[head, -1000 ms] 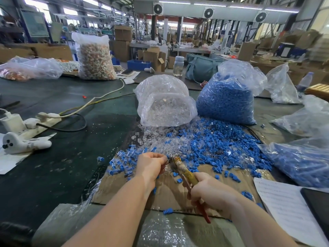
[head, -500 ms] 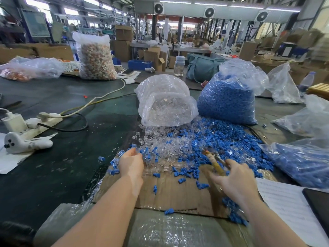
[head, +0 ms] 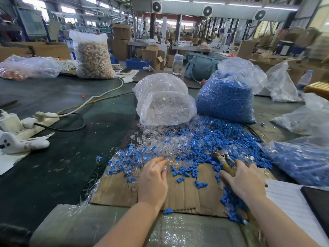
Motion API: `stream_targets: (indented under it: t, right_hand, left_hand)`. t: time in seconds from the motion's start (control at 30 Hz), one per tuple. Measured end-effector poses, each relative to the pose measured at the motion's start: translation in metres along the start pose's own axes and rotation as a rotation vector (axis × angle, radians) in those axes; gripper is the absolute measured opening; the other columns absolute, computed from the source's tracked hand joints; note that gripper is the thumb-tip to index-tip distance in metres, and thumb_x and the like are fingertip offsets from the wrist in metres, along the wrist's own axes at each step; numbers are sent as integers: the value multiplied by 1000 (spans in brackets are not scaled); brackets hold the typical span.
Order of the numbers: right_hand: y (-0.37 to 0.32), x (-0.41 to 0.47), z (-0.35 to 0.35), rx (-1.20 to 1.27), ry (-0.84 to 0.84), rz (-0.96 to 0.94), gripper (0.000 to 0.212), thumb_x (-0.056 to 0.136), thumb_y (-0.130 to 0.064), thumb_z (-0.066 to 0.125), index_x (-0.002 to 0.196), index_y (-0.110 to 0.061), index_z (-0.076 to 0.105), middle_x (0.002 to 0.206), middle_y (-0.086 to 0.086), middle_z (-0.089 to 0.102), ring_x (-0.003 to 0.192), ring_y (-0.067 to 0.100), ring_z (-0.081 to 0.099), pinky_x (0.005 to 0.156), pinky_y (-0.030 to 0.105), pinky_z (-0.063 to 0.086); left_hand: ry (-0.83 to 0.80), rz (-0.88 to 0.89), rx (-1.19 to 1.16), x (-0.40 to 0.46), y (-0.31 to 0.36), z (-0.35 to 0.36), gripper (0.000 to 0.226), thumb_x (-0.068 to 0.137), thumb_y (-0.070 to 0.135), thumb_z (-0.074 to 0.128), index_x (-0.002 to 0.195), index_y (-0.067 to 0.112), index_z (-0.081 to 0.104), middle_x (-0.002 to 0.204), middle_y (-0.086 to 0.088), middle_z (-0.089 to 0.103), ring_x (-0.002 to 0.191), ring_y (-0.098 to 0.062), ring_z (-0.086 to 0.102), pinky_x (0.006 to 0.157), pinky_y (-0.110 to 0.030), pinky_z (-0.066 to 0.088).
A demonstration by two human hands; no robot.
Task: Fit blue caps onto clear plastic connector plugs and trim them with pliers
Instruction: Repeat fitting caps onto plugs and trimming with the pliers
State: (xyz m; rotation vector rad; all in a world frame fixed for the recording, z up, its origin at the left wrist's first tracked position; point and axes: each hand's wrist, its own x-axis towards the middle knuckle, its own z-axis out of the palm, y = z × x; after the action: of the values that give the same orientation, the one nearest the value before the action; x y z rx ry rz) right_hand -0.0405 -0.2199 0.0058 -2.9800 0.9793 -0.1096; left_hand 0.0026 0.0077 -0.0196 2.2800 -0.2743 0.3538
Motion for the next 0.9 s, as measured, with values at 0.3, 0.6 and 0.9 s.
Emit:
stream_targets:
  t: [0.3,0.6,0.9]
  right_hand:
    - [-41,-25,2,153,248,-362,31,94,-33,48,123,-24,54,129,-3,49,120,17,40,104,35,24]
    - [-79,-26,28,261,134,-479,36,100,-30,35,135,-31,44,129,-7,49,118,17,42,96,32,33]
    - [-84,-38,27,409,241,-438,25,95,-18,50,115,-22,64,107,-4,63,103,20,52,88,34,38]
  left_hand:
    - [-49,126,111,-3,-8,14,36,94,26,49,130,25,50,136,12,47,129,-1,33,108,-12,8]
    - [-82,194,148,-3,-11,14,38,99,26,40,136,27,44,141,16,42,134,0,24,105,-8,-5]
    - [-94,209,173,-4,-12,14,37,96,29,45,133,29,48,138,15,44,133,-1,25,107,-11,-2]
